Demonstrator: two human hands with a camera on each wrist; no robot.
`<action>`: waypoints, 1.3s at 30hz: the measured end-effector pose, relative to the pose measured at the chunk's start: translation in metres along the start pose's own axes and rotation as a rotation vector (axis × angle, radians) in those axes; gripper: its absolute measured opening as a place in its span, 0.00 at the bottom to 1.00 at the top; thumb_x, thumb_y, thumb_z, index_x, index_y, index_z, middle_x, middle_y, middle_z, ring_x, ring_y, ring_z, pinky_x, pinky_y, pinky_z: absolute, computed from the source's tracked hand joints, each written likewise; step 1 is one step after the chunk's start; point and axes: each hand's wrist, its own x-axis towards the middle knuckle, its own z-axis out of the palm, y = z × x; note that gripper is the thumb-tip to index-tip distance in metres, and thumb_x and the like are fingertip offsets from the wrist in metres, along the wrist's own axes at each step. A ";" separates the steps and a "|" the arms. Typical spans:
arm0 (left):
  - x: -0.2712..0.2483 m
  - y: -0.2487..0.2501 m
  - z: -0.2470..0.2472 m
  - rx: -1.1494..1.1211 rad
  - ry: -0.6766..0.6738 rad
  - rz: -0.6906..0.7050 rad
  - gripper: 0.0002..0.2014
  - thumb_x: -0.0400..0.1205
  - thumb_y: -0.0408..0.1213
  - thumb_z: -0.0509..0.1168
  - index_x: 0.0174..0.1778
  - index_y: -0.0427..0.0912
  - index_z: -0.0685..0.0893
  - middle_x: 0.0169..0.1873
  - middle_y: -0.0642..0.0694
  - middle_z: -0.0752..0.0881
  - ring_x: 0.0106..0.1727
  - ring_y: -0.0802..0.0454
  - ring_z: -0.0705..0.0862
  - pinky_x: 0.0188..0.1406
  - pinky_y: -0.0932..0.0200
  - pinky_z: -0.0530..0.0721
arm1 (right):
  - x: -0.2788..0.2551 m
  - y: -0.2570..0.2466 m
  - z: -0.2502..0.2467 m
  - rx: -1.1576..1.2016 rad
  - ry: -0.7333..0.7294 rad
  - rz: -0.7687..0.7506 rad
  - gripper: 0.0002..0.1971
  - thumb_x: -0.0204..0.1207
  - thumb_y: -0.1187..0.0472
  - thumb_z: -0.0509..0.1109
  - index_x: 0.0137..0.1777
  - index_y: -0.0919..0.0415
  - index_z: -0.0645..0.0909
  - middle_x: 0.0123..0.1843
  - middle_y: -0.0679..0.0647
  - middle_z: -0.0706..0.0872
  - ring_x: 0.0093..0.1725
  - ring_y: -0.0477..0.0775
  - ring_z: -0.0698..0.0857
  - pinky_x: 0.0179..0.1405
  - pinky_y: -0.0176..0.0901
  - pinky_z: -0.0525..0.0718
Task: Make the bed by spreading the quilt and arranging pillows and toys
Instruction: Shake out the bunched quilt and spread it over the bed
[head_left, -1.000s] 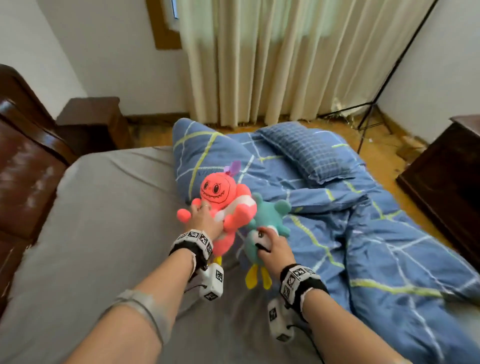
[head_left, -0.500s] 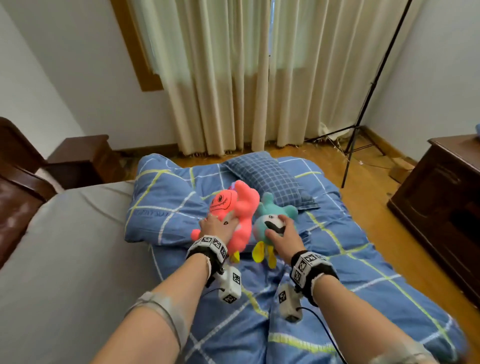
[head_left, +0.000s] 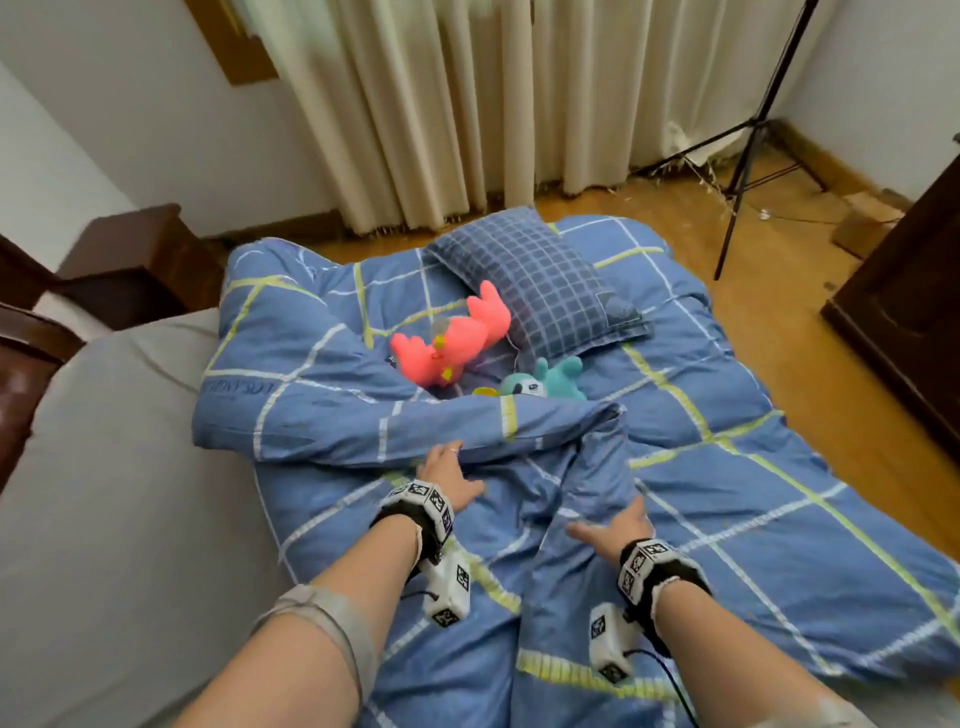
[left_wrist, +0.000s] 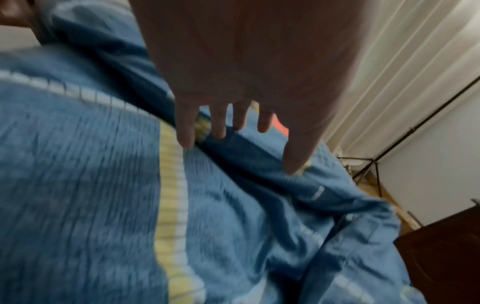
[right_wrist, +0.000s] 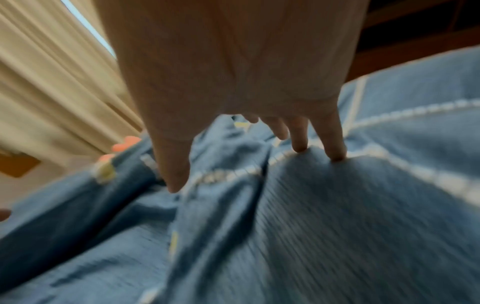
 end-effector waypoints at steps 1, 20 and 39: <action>0.003 -0.005 0.015 0.036 -0.040 -0.009 0.45 0.73 0.49 0.74 0.83 0.48 0.60 0.82 0.40 0.59 0.81 0.40 0.65 0.80 0.50 0.65 | 0.007 0.014 0.012 0.002 -0.002 0.046 0.73 0.56 0.41 0.87 0.86 0.59 0.35 0.85 0.67 0.58 0.83 0.68 0.63 0.81 0.61 0.66; -0.139 -0.075 -0.009 -0.216 -0.278 0.250 0.58 0.50 0.76 0.74 0.74 0.46 0.76 0.67 0.49 0.84 0.67 0.53 0.82 0.71 0.49 0.79 | -0.164 -0.041 0.038 -0.053 -0.224 -0.559 0.06 0.72 0.68 0.78 0.44 0.66 0.83 0.43 0.61 0.87 0.45 0.51 0.82 0.51 0.49 0.83; -0.379 -0.283 -0.072 -0.163 0.148 0.091 0.14 0.81 0.45 0.66 0.60 0.44 0.82 0.60 0.39 0.87 0.60 0.36 0.84 0.60 0.49 0.80 | -0.422 0.104 0.200 -0.196 -0.123 -0.342 0.41 0.66 0.53 0.82 0.80 0.51 0.69 0.66 0.59 0.83 0.63 0.60 0.83 0.67 0.52 0.83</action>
